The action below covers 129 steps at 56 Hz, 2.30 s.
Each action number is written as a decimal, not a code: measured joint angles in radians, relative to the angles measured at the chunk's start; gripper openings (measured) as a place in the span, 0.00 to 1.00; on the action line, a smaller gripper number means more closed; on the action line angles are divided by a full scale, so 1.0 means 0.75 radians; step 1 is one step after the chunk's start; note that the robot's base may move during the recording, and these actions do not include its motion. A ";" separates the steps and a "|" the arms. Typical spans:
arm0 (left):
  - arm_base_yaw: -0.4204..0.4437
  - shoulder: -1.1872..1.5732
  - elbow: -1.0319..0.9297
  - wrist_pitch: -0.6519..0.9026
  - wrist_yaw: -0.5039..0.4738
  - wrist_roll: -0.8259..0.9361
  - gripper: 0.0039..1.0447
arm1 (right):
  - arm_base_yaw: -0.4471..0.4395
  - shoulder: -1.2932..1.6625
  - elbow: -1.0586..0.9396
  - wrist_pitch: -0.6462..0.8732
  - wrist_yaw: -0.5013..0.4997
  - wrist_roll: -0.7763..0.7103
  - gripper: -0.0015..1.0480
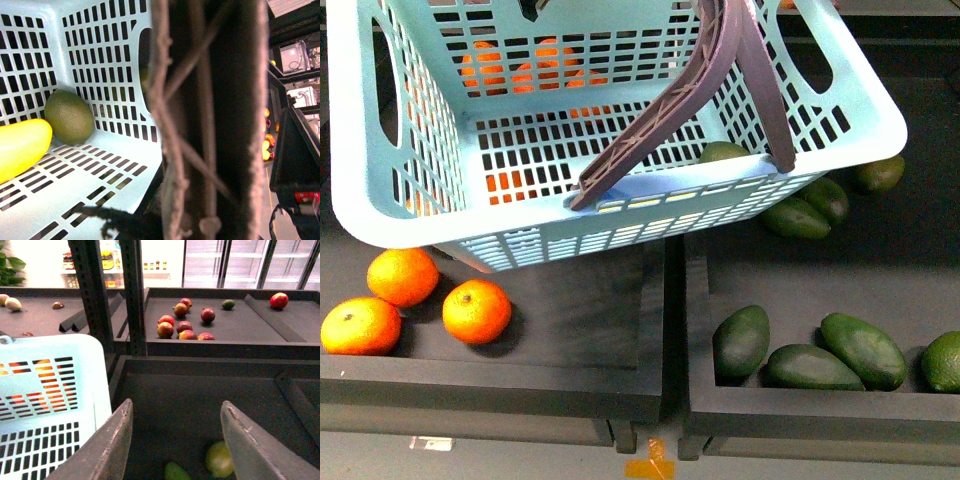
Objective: Pick mango and avocado into basket
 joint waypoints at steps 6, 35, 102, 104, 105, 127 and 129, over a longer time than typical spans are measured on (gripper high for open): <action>0.000 0.000 0.000 0.000 0.002 0.000 0.04 | -0.026 -0.128 -0.186 0.042 -0.033 0.003 0.26; -0.001 0.000 0.000 0.000 0.002 0.002 0.04 | -0.155 -0.639 -0.617 -0.053 -0.152 0.009 0.02; -0.001 0.000 0.000 0.000 -0.001 0.002 0.04 | -0.157 -1.643 -0.771 -0.860 -0.154 0.009 0.02; 0.000 0.000 0.000 0.000 -0.001 0.002 0.04 | -0.157 -1.666 -0.770 -0.883 -0.154 0.009 0.02; 0.000 0.000 0.000 0.000 -0.001 0.002 0.04 | -0.157 -1.674 -0.770 -0.892 -0.154 0.009 0.02; -0.001 0.000 0.000 0.000 -0.001 0.002 0.04 | -0.157 -1.817 -0.770 -1.035 -0.154 0.009 0.02; -0.001 0.000 0.000 0.000 0.000 0.002 0.04 | -0.157 -1.886 -0.770 -1.135 -0.155 0.009 0.02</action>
